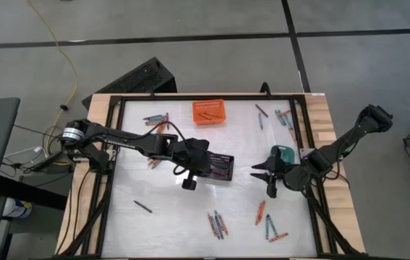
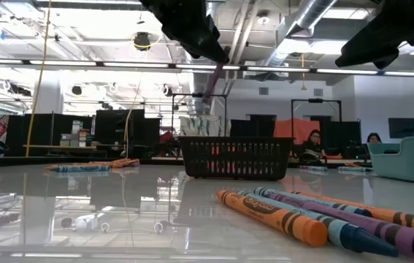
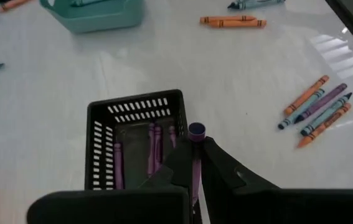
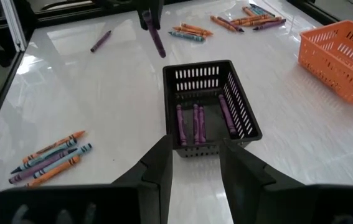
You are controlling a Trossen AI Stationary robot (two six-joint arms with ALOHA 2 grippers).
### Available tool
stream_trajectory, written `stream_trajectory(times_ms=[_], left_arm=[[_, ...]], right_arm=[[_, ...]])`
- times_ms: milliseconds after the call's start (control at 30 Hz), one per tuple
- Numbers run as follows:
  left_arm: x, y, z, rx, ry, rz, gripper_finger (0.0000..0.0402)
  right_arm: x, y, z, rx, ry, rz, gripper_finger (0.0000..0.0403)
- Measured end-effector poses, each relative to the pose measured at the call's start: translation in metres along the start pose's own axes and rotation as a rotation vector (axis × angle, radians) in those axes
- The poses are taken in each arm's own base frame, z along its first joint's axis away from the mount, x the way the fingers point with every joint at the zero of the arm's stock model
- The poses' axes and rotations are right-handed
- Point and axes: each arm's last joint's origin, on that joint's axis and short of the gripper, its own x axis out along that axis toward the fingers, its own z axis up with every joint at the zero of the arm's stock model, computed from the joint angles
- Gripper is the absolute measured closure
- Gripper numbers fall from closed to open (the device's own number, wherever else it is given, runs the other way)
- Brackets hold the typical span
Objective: Sort crayons
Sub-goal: Put the violet crayon into the black bin
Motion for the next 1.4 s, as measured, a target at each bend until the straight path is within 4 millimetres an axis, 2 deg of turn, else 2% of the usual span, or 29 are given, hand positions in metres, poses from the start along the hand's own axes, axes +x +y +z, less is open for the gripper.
stream_trajectory(times_ms=[200, 467, 800, 967, 1200, 1400], left_arm=[[0.013, 0.001, 0.000, 0.042, -0.016, -0.007, 0.0401], [0.036, 0.006, -0.016, 0.068, 0.075, 0.020, 0.0402], [0.036, 0.018, -0.018, 0.058, 0.074, 0.045, 0.0400], [0.043, 0.022, -0.022, 0.053, 0.089, 0.047, 0.0387], [0.064, 0.028, -0.032, 0.041, 0.112, 0.059, 0.0367], [0.062, 0.028, -0.030, 0.032, 0.108, 0.054, 0.0321]], right_arm=[[0.000, -0.001, 0.000, -0.006, -0.012, -0.019, 0.0275], [0.000, 0.000, 0.001, -0.003, -0.019, -0.021, 0.0275], [0.000, -0.001, 0.001, -0.003, -0.029, -0.036, 0.0275], [0.000, -0.001, 0.001, -0.007, -0.032, -0.043, 0.0275], [0.000, -0.001, 0.001, -0.004, -0.034, -0.047, 0.0275], [0.000, -0.001, 0.001, -0.003, -0.034, -0.046, 0.0275]])
